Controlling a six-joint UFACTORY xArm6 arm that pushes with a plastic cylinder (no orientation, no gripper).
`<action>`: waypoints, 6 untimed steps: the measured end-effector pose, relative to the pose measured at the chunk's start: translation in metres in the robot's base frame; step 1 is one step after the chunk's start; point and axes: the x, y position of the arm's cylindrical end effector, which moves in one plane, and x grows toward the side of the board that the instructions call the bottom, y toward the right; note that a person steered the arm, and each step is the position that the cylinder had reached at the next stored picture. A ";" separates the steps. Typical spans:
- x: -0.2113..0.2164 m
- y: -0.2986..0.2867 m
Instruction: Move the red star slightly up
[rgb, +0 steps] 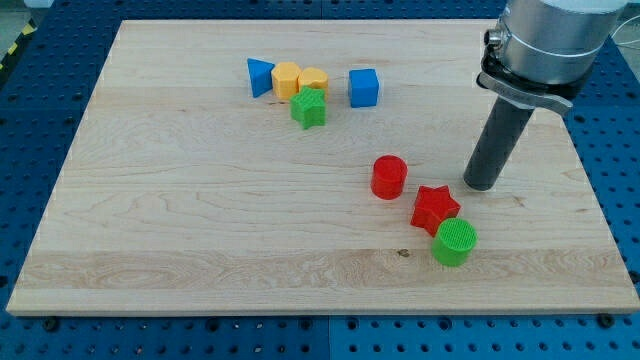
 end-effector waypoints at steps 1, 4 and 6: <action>0.000 0.000; 0.032 0.000; 0.068 -0.020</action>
